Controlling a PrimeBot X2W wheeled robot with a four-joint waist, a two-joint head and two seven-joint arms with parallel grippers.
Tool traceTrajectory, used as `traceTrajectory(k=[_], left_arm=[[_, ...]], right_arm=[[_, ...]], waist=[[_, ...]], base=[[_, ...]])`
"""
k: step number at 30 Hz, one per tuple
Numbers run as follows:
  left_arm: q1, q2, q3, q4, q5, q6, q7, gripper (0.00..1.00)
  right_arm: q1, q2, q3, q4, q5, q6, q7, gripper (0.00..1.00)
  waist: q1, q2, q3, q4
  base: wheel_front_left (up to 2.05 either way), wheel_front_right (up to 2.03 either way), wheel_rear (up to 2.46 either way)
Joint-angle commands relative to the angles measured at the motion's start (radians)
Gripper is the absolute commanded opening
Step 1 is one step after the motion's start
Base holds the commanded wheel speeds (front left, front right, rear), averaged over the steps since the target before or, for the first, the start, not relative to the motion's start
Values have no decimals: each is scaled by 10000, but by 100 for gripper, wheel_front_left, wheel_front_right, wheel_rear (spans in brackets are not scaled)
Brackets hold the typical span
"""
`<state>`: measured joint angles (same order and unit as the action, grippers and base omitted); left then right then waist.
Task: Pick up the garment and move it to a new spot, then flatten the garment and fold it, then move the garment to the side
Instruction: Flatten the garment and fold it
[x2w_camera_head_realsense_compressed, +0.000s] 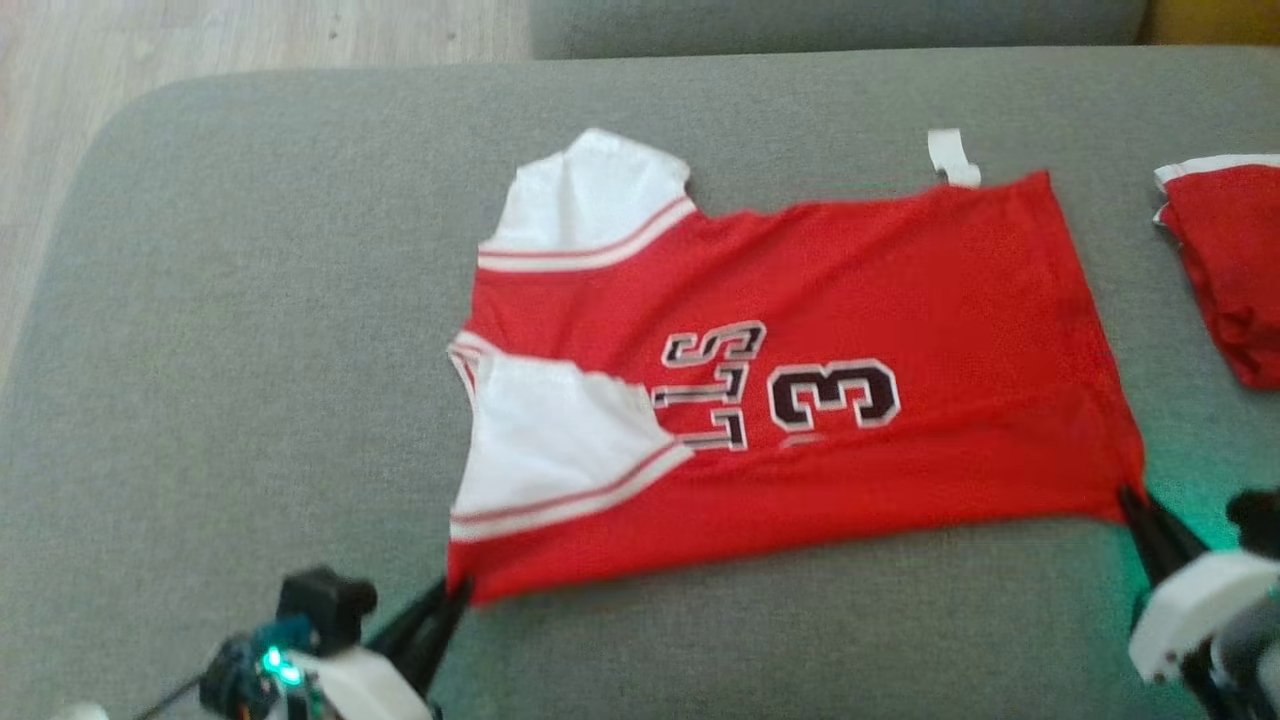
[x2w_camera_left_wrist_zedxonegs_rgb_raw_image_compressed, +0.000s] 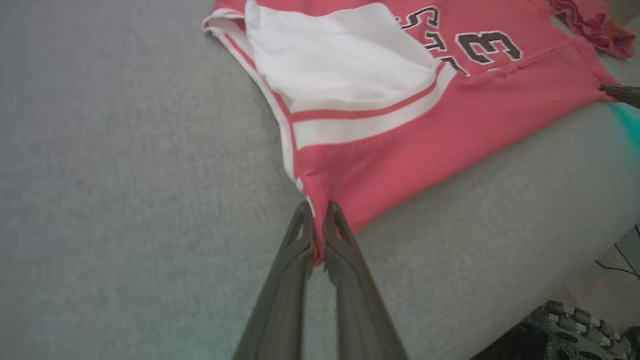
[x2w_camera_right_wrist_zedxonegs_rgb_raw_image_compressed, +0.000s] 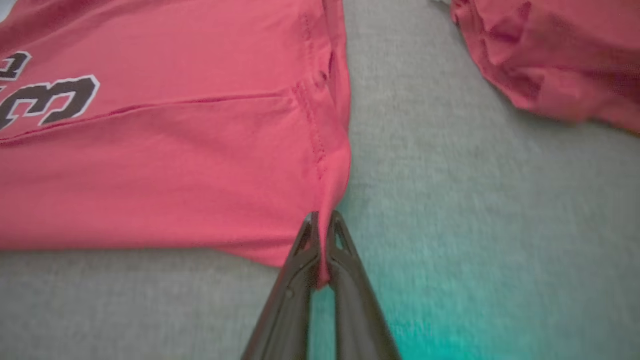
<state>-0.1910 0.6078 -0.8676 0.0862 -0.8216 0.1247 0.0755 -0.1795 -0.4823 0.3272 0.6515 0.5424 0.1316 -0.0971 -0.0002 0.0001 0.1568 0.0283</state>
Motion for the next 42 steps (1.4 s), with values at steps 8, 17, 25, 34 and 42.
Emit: traceTrajectory(k=[8, 17, 25, 34, 42], left_arm=[[493, 763, 233, -1272, -105, 589, 225, 100], [-2996, 1194, 878, -1825, 882, -97, 1252, 100], [-7242, 436, 966, 488, 921, -1744, 3298, 100], [-9510, -209, 827, 3383, 460, -2377, 4518, 100], [-10258, -391, 561, 4576, 359, -2500, 4749, 100]], right_arm=[[2093, -70, -1448, -2062, -407, -9, 801, 100], [2026, 303, -2977, -4415, -1210, -9, 1068, 100], [1261, 421, -2776, -5474, -1356, -9, 1352, 100], [488, 527, -2297, -5376, -1234, -9, 1234, 100], [257, 589, -2131, -5120, -1135, -9, 1002, 100]], waist=[[2, -1, 181, -127], [2, -1, 1458, -318], [2, -1, 2629, -1002], [2, -1, 3460, -2000], [2, -1, 3899, -2330]], base=[[0, 0, 0], [0, 0, 0], [0, 0, 0], [0, 0, 0], [0, 0, 0]])
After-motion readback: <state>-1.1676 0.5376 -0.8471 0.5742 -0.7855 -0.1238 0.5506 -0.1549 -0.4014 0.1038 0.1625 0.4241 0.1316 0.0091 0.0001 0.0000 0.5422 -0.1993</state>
